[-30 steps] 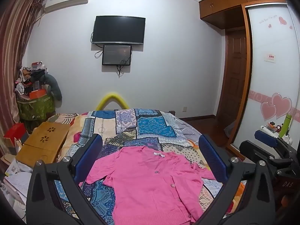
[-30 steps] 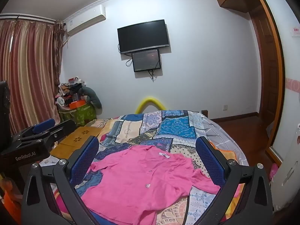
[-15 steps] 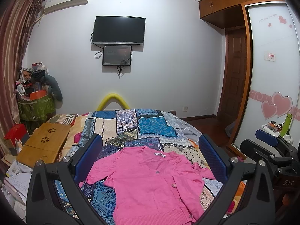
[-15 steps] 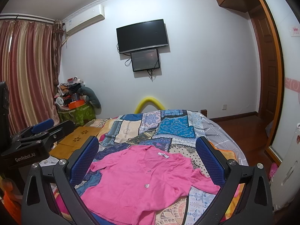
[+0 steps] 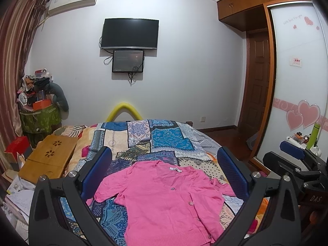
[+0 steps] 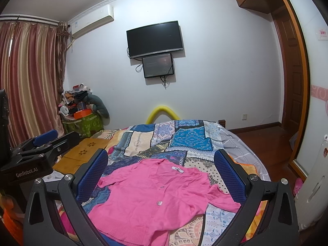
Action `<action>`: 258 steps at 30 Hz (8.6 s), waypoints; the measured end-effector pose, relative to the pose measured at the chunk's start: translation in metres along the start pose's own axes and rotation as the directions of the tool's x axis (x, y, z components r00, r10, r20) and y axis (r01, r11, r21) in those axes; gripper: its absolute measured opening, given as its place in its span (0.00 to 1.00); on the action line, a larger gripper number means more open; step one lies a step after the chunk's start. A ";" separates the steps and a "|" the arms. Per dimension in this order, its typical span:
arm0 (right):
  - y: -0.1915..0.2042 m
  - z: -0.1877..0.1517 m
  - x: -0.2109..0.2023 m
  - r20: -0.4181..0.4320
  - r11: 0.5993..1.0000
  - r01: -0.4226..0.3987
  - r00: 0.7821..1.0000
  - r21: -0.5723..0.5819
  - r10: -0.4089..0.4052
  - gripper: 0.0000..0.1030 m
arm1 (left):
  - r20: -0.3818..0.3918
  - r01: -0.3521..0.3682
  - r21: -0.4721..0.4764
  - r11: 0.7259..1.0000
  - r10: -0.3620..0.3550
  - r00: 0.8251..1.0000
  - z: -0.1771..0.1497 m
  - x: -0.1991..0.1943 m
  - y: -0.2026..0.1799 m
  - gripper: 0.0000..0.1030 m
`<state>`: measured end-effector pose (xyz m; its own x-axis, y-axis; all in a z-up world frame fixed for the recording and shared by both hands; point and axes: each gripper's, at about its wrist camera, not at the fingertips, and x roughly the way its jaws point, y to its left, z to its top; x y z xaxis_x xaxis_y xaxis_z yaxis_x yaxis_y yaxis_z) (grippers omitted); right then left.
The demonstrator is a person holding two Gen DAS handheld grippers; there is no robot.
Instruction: Fold small clothes
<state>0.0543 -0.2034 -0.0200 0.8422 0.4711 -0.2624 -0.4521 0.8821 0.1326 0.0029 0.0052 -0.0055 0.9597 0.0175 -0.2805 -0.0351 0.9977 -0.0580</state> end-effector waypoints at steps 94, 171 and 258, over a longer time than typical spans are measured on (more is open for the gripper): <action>-0.189 -0.110 0.324 -0.783 0.985 -0.008 0.606 0.170 0.140 0.67 | -0.763 -0.052 0.018 0.998 0.047 0.645 -0.117 0.423 0.145 0.82; -0.025 0.016 0.260 -0.498 0.987 -0.127 0.865 -0.102 0.060 0.67 | -0.538 -0.310 -0.040 0.950 0.241 0.808 -0.039 0.228 0.255 0.76; -0.055 -0.053 0.299 -0.639 0.984 -0.138 0.768 -0.109 0.037 0.68 | -0.795 -0.251 0.009 0.968 0.159 0.585 -0.145 0.344 0.210 0.06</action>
<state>0.3160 -0.1114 -0.1562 0.4424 0.3903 -0.8074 -0.5934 0.8025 0.0628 0.2851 0.2108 -0.2529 0.3338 0.1171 -0.9353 -0.2724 0.9619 0.0232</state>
